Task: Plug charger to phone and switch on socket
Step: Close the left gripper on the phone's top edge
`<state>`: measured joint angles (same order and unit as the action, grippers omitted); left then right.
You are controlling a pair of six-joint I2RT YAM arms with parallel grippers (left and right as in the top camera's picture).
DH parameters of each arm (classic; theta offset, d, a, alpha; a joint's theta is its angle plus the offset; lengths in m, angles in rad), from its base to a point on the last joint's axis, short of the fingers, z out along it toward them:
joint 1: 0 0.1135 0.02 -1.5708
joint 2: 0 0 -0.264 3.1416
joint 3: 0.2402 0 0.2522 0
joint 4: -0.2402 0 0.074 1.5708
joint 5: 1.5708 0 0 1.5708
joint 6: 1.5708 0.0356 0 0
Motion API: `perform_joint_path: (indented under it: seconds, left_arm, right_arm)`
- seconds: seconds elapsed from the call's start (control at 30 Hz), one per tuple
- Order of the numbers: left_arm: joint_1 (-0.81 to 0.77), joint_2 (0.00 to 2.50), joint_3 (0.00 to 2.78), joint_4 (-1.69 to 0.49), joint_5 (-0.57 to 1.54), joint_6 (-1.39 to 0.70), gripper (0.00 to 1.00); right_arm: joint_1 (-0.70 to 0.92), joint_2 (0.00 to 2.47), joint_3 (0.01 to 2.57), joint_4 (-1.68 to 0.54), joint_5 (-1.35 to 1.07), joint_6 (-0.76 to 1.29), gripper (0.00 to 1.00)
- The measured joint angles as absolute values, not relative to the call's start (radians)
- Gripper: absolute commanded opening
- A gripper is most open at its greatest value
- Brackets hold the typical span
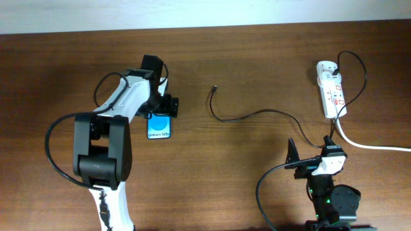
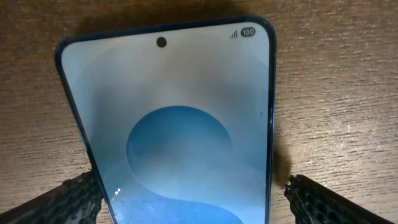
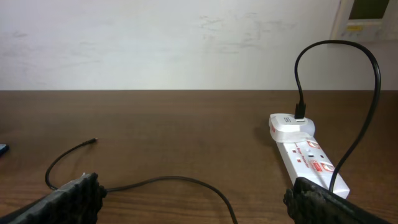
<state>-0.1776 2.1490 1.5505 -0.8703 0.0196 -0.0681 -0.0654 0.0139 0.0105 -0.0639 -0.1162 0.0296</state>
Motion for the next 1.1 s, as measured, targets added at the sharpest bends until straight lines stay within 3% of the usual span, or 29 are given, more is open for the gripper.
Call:
perform_joint_path:
  seconds: [0.17, 0.37, 0.67, 1.1]
  left_arm:
    - [-0.178, 2.149, 1.551, -0.862, 0.018, -0.068, 0.97]
    - [-0.175, 2.151, 1.551, -0.855, 0.011, -0.062, 0.72]
    - [-0.175, 2.152, 1.557, -0.862, 0.014, -0.060, 0.72]
    - [-0.176, 2.201, 1.827, -1.089, 0.046, -0.078, 0.72]
  right_arm:
    - [-0.065, 0.014, 0.010, -0.064, -0.116, 0.030, 0.98]
    - [-0.065, 0.014, 0.010, -0.064, -0.116, 0.030, 0.98]
    - [-0.065, 0.014, 0.010, -0.064, -0.116, 0.030, 0.98]
    - [-0.065, 0.014, 0.010, -0.064, -0.116, 0.029, 0.99]
